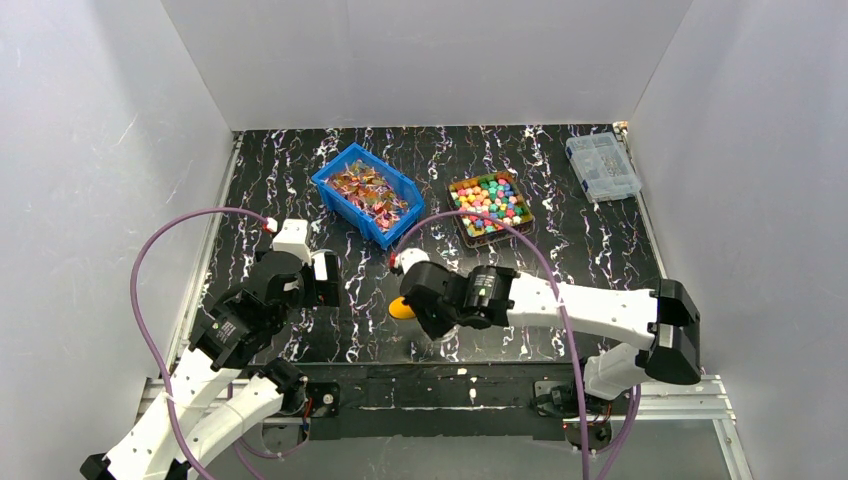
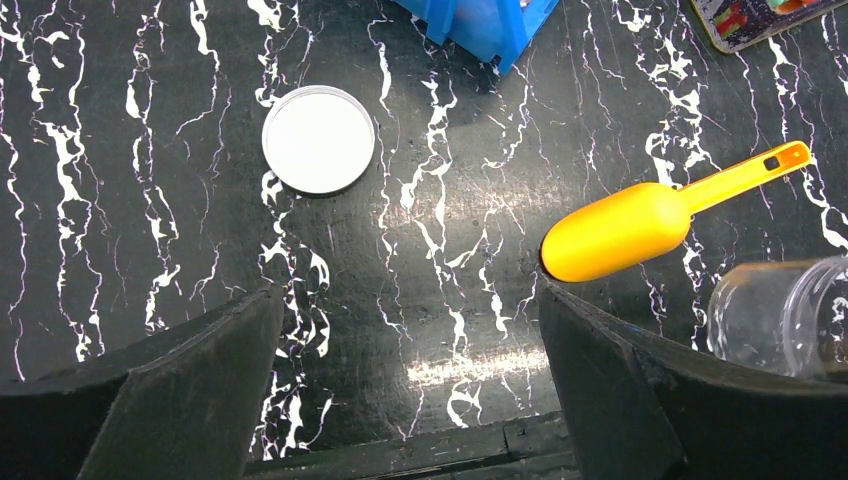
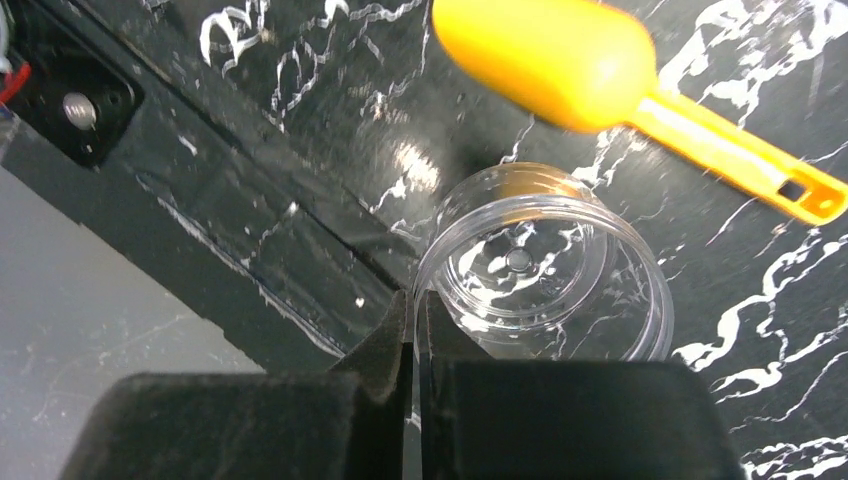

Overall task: Pack the candies
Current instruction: Place the packing bottle at the center of the board.

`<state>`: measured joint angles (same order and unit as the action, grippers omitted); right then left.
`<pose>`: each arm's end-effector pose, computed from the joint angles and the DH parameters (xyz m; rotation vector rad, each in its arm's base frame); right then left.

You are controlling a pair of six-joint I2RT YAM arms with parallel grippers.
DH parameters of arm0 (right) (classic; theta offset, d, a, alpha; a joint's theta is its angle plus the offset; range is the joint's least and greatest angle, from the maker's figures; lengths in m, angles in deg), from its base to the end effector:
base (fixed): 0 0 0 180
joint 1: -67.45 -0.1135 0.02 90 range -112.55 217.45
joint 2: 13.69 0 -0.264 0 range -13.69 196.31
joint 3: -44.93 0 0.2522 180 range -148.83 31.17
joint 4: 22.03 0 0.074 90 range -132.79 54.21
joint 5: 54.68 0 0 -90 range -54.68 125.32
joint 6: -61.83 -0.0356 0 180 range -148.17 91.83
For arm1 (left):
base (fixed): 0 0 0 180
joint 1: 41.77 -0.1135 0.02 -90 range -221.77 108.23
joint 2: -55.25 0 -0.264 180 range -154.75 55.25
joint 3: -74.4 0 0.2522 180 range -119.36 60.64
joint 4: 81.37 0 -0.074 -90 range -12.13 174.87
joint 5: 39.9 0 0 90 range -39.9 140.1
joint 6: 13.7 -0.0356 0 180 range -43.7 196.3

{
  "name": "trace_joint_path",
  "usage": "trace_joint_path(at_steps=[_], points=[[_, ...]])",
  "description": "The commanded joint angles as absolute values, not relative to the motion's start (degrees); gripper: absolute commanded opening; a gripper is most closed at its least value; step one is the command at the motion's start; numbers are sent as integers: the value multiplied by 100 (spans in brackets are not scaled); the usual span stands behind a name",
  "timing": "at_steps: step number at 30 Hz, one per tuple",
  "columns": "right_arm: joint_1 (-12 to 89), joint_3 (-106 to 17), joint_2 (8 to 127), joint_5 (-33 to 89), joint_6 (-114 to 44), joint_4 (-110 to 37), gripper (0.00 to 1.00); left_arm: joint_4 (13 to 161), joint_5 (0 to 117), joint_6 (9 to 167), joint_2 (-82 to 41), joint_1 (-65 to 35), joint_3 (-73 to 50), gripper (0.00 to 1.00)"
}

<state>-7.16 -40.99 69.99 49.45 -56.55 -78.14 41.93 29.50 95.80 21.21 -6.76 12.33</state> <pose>0.0898 0.2936 0.2981 -0.8977 2.3631 0.4498 0.1039 -0.0575 0.3283 0.0572 2.0430 -0.2235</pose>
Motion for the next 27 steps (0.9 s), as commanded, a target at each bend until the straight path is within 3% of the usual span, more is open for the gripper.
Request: trace_joint_path(at_steps=[1, 11, 27], points=[[-953, -3696, 6814, 4942, -6038, -7483, 1, 4088, 2755, 9607, 2111, -670, 1230, 99], [-1060, -2989, 6961, 5018, -6276, -6482, 1, 4093, 2742, 9598, 2028, -670, 1221, 99], [-1060, -3370, 7842, 5702, -6104, -6196, 1, 4093, 2751, 9598, 2088, -670, 1222, 99]])
